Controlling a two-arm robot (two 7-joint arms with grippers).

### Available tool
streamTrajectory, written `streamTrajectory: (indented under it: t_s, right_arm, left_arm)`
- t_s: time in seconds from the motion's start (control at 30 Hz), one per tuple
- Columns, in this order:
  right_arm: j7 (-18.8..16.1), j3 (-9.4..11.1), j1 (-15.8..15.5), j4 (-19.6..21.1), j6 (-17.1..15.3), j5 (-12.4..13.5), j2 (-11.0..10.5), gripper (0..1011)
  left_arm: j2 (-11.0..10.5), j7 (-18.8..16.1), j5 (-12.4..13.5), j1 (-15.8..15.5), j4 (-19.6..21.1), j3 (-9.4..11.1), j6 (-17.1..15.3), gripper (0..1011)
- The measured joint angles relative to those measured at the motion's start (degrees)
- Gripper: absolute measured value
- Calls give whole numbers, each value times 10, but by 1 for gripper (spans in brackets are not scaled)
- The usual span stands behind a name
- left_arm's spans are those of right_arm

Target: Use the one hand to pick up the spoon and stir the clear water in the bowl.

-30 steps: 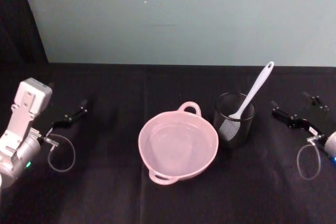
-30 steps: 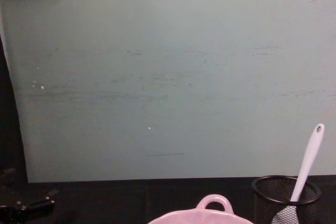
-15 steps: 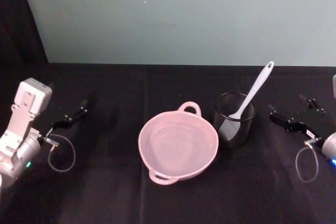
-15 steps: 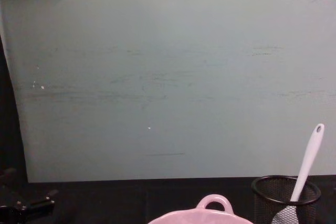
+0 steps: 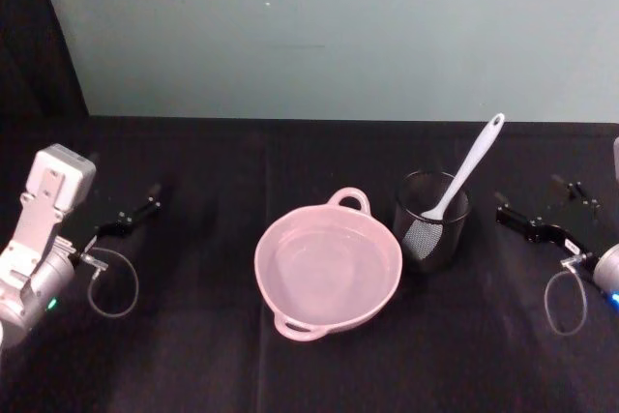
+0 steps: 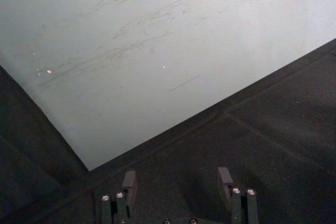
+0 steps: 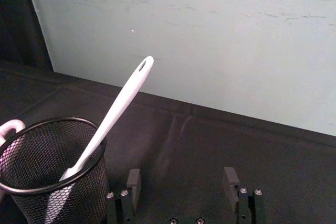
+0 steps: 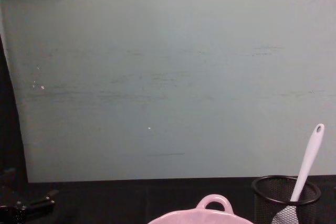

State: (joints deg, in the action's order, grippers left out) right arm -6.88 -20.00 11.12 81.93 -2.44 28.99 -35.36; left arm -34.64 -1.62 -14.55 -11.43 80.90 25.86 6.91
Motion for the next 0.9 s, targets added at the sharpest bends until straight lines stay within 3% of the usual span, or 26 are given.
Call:
streamTrajectory:
  t_s: [0.9]
  right_arm:
    - [1, 0, 0, 1, 0, 1, -1, 1002]
  left_arm:
    - [0, 0, 0, 0, 0, 0, 0, 1005]
